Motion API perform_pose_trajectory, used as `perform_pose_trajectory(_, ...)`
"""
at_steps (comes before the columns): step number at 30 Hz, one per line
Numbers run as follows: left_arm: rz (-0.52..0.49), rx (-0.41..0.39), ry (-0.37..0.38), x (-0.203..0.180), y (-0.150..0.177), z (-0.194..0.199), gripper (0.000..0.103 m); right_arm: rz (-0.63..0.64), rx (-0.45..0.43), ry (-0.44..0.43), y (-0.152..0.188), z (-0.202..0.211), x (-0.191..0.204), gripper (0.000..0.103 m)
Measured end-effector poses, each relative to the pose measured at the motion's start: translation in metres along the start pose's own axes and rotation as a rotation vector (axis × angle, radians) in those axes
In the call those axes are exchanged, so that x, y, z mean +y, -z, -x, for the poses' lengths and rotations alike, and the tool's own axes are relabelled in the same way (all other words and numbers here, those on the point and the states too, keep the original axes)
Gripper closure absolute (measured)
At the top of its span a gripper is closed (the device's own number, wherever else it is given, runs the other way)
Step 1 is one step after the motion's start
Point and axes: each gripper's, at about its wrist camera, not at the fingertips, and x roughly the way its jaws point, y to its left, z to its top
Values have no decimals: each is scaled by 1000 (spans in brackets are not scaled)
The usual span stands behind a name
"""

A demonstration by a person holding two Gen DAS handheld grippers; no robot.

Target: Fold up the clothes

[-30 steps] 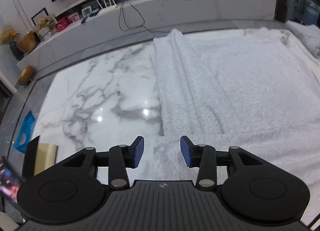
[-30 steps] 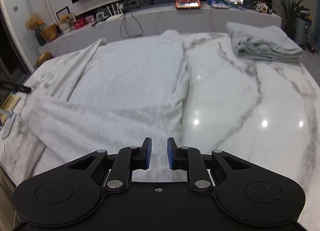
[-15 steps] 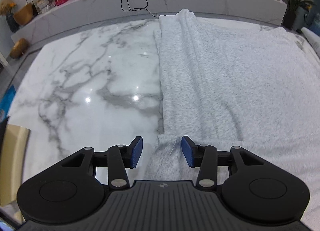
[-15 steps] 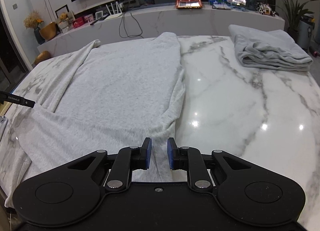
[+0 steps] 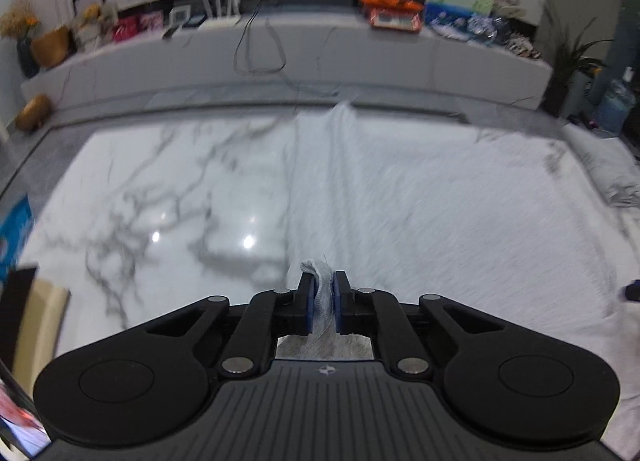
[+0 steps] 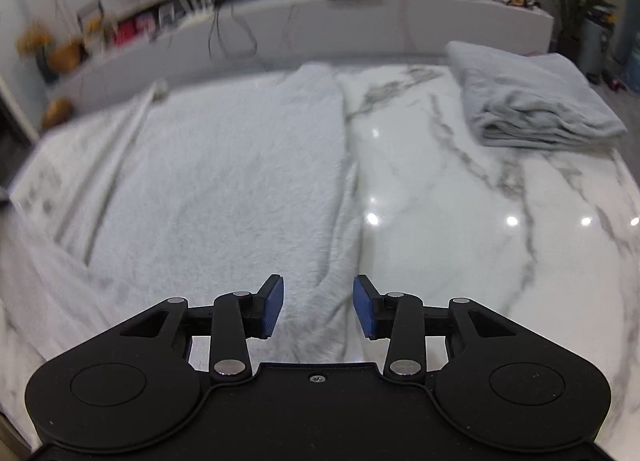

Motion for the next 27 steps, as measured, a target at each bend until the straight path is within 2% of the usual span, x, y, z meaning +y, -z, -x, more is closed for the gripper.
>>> perform_pose_trajectory(2, -30, -21, -2, -8, -9, 12, 95, 31, 75, 37, -8, -14, 10, 65)
perform_pose_trajectory(8, -75, -93, 15, -31, -36, 32, 95, 122, 203, 102, -11, -30, 11, 65)
perform_pose_trajectory(13, -113, -124, 41, -56, -57, 30, 95, 142, 262, 94, -15, -24, -10, 67)
perform_pose_trajectory(15, -124, -128, 49, -66, -64, 27, 95, 140, 273, 73, -18, -22, -17, 85)
perform_pose_trajectory(16, -133, -129, 57, -75, -70, 23, 95, 131, 284, 53, -19, -21, -22, 98)
perform_pose_trajectory(22, -215, -152, 38, -120, -102, 3, 95, 10, 309, -44, -23, -13, -59, 98)
perform_pose_trajectory(27, -280, -196, 14, -166, -137, -21, 95, -44, 289, -79, -17, -14, -84, 101)
